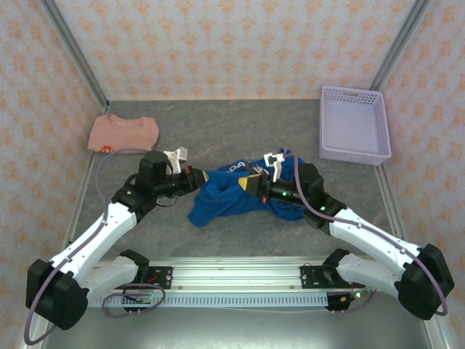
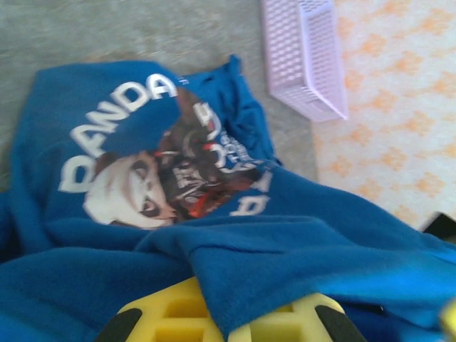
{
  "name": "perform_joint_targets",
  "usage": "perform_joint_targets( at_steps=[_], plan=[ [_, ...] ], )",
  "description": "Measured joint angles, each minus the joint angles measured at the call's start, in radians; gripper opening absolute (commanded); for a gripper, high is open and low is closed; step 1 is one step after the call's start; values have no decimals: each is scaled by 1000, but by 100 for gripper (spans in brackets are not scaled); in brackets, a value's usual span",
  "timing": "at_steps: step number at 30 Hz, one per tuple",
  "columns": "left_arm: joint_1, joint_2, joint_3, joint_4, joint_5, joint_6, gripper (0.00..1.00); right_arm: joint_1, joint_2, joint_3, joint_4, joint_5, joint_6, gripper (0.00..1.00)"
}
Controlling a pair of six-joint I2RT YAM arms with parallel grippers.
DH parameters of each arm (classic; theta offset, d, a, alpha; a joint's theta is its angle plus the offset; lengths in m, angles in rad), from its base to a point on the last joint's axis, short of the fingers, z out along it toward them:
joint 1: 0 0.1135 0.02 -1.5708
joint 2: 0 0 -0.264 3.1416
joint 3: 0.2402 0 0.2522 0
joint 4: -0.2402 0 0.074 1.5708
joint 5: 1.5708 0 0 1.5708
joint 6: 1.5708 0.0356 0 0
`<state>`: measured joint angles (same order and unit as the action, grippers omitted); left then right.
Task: Fold the inside-out t-shirt
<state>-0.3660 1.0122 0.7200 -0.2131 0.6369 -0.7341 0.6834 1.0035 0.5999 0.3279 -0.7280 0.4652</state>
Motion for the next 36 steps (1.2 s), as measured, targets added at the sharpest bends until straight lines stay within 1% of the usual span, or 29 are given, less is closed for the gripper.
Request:
perform_joint_targets(
  at_steps=[2, 3, 5, 6, 8, 10, 12, 13, 15, 16, 17, 19, 21, 22, 24, 25, 26, 27, 29, 31, 33, 35, 36],
  plan=[
    [0, 8, 1, -42, -28, 37, 39, 0, 4, 0, 6, -24, 6, 0],
    [0, 10, 3, -66, -45, 55, 45, 0, 5, 0, 7, -34, 7, 0],
    [-14, 9, 12, -116, -84, 96, 52, 0, 11, 0, 7, -51, 5, 0],
    [-34, 6, 21, -143, -115, 118, 56, 0, 16, 1, 3, -57, 1, 0],
    [-90, -7, 40, -190, -173, 166, 59, 0, 23, 3, -13, -65, -16, 0],
    [-152, -26, 60, -227, -220, 208, 59, 0, 24, 5, -37, -72, -37, 0],
    [-208, -37, 92, -261, -263, 241, 56, 0, 25, 12, -70, -81, -63, 0],
    [-222, -37, 105, -268, -279, 251, 53, 0, 26, 16, -81, -82, -72, 0],
    [-248, -25, 132, -278, -305, 276, 42, 0, 27, 18, -93, -85, -85, 0],
    [-257, -13, 142, -280, -309, 284, 39, 0, 27, 18, -96, -85, -86, 0],
    [-267, 6, 154, -283, -311, 293, 39, 0, 27, 18, -97, -87, -88, 0],
    [-282, 53, 173, -285, -301, 298, 44, 0, 28, 18, -97, -89, -88, 0],
    [-288, 110, 183, -280, -268, 294, 51, 0, 28, 17, -95, -89, -84, 0],
    [-289, 137, 183, -274, -249, 289, 53, 0, 28, 17, -91, -89, -80, 0],
    [-289, 198, 183, -259, -208, 277, 53, 0, 28, 13, -74, -89, -69, 0],
    [-289, 225, 184, -253, -192, 270, 49, 0, 28, 11, -66, -89, -66, 0],
    [-289, 257, 187, -246, -176, 261, 36, 0, 28, 8, -62, -89, -62, 0],
    [-288, 283, 190, -238, -164, 253, 21, 0, 28, 5, -58, -88, -60, 0],
    [-285, 314, 190, -221, -144, 240, 0, 0, 18, -8, -62, -79, -63, 0],
    [-268, 299, 175, -180, -112, 218, 0, 0, -14, -31, -89, -56, -75, 0],
    [-232, 235, 128, -97, -68, 188, 0, 0, -58, -55, -129, -14, -92, 0],
    [-187, 115, 55, 13, -11, 146, 0, 0, -98, -64, -187, 50, -109, 0],
    [-172, 55, 25, 66, 14, 129, 0, 0, -107, -63, -214, 84, -117, 2]
  ],
)
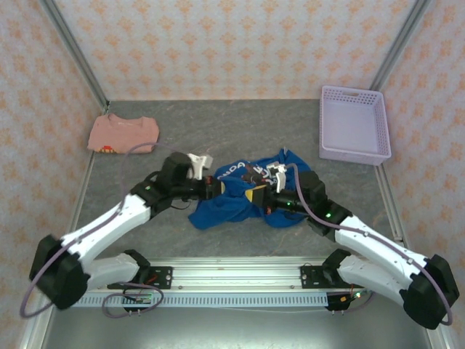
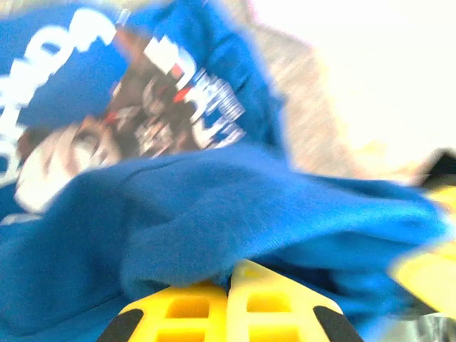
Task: Fold the inside-out t-shirt
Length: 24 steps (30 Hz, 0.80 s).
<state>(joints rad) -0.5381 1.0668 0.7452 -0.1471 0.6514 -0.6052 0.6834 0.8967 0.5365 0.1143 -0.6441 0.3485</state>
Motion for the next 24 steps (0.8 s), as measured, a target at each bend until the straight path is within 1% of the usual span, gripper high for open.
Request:
perform_joint_targets(
  at_steps=[2, 4, 5, 8, 10, 15, 18, 21, 22, 24],
  plan=[
    [4, -100, -35, 90, 53, -15, 0, 0, 0, 6, -50, 56, -11, 11],
    [2, -166, -41, 142, 103, -15, 0, 0, 25, 27, -103, 94, -20, 19],
    [2, -189, -41, 164, 126, -12, 0, 0, 42, 45, -134, 107, -32, 26],
    [2, -216, -41, 187, 175, 11, 0, 8, 72, 110, -234, 131, -96, 37],
    [2, -215, -41, 187, 188, 24, 0, 21, 60, 145, -291, 137, -151, 41],
    [2, -208, -41, 186, 199, 38, 0, 60, -2, 198, -396, 144, -274, 46],
    [2, -190, -41, 185, 206, 39, 0, 111, 14, 252, -437, 150, -333, 48],
    [2, -182, -41, 178, 209, 39, 0, 126, 72, 296, -432, 163, -375, 47],
    [2, -182, -41, 174, 209, 39, 0, 126, 98, 307, -426, 166, -385, 42],
    [2, -182, -41, 166, 209, 45, 0, 126, 155, 324, -414, 161, -397, 23]
  ],
)
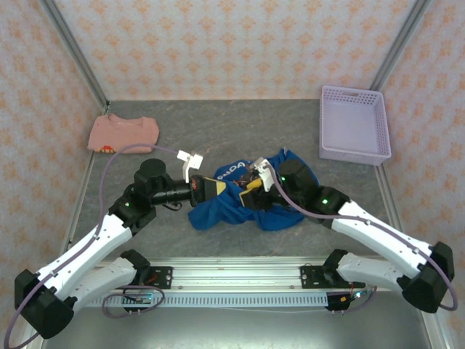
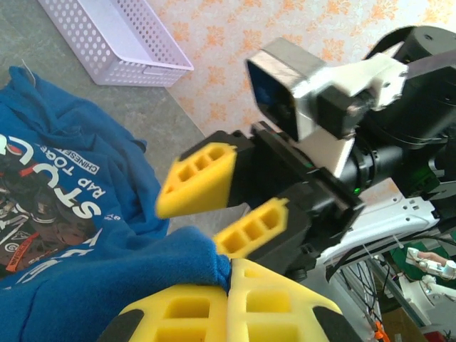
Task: Fold the inside-out t-shirt
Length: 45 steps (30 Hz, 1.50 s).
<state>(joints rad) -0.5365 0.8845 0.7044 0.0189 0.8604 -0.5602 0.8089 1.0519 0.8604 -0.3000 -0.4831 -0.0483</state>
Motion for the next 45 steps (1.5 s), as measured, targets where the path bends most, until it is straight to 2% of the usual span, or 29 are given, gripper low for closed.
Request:
perform_joint_targets(
  at_steps=[2, 3, 6, 9, 12, 14, 18, 24, 28, 32, 34, 37, 40, 42, 44, 45],
  plan=[
    [0, -1, 0, -18, -5, 13, 0, 0, 60, 13, 11, -22, -5, 4],
    [0, -1, 1, -29, -10, 20, 0, 0, 74, 13, 17, -37, -1, 0],
    [0, -5, 5, -77, -69, 43, 0, -8, 79, -6, 57, -112, 40, 0],
    [3, -7, 27, -159, -191, 71, 1, -45, 33, -64, 170, -224, 140, 0],
    [9, 2, 51, -237, -311, 98, 33, -83, 3, -121, 321, -303, 269, 0],
    [8, 29, 86, -310, -392, 114, 45, -92, 6, -142, 413, -333, 343, 0],
    [-11, 55, 126, -420, -509, 148, 55, -93, 21, -166, 527, -343, 435, 0],
    [-99, 5, 152, -553, -632, 170, 66, -99, 47, -170, 594, -314, 500, 0],
    [-135, -48, 180, -611, -694, 169, 64, -99, 61, -170, 601, -288, 513, 0],
    [-183, -63, 209, -614, -692, 166, 48, -99, 79, -170, 601, -267, 521, 0],
    [-219, -34, 222, -612, -671, 166, 44, -99, 85, -170, 601, -260, 521, 0],
    [-264, 34, 238, -605, -646, 165, 45, -99, 86, -170, 601, -252, 524, 0],
    [-270, 130, 243, -603, -660, 147, 50, -99, 86, -170, 601, -245, 524, 0],
    [-268, 182, 243, -600, -663, 138, 51, -99, 84, -170, 601, -242, 525, 0],
    [-266, 230, 243, -585, -663, 130, 40, -99, 80, -170, 601, -241, 528, 0],
    [-261, 251, 243, -573, -658, 121, 32, -99, 77, -170, 601, -241, 528, 0]
  ],
)
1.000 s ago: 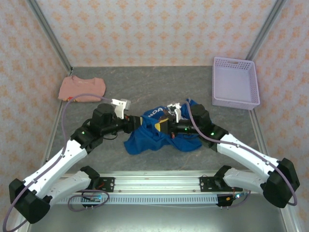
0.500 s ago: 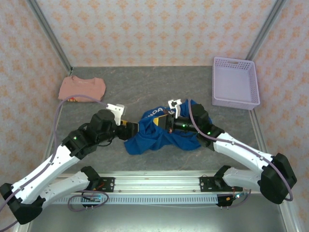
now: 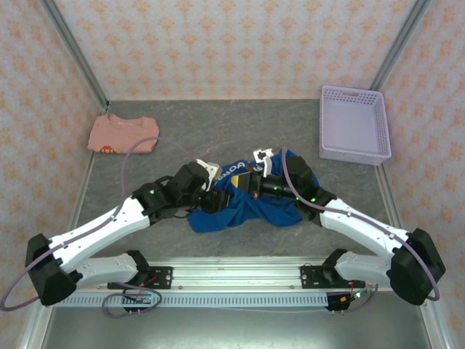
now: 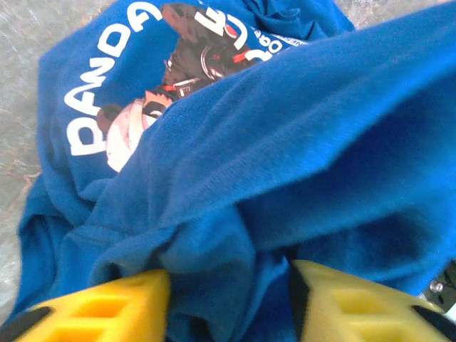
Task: Fold the inside-out t-shirt
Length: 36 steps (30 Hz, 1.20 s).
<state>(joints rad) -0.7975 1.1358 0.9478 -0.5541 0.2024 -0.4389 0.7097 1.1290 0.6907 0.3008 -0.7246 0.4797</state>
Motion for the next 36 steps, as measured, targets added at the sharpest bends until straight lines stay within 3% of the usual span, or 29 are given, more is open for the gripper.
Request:
perform_joint_targets(
  at_steps=[4, 10, 15, 19, 23, 29, 36],
  plan=[
    [53, 56, -13, 102, 64, -33, 0, -5, -19, -4, -1, 5, 0, 0],
    [143, -32, -113, 277, 272, -55, 0, -28, -89, -7, -101, 95, -45, 1],
    [160, -221, -181, 381, 478, -55, 0, -32, -56, 108, -360, 251, -139, 25],
    [193, -255, -184, 440, 581, -54, 0, -30, -2, 230, -552, 341, -224, 39],
    [209, -211, -184, 449, 612, -54, 0, -3, -59, 235, -671, 373, -301, 43],
    [209, -188, -184, 447, 609, -50, 0, 104, -199, 213, -711, 350, -388, 39],
    [209, -184, -184, 446, 605, -50, 0, 152, -103, 168, -649, 320, -394, 42]
  ],
)
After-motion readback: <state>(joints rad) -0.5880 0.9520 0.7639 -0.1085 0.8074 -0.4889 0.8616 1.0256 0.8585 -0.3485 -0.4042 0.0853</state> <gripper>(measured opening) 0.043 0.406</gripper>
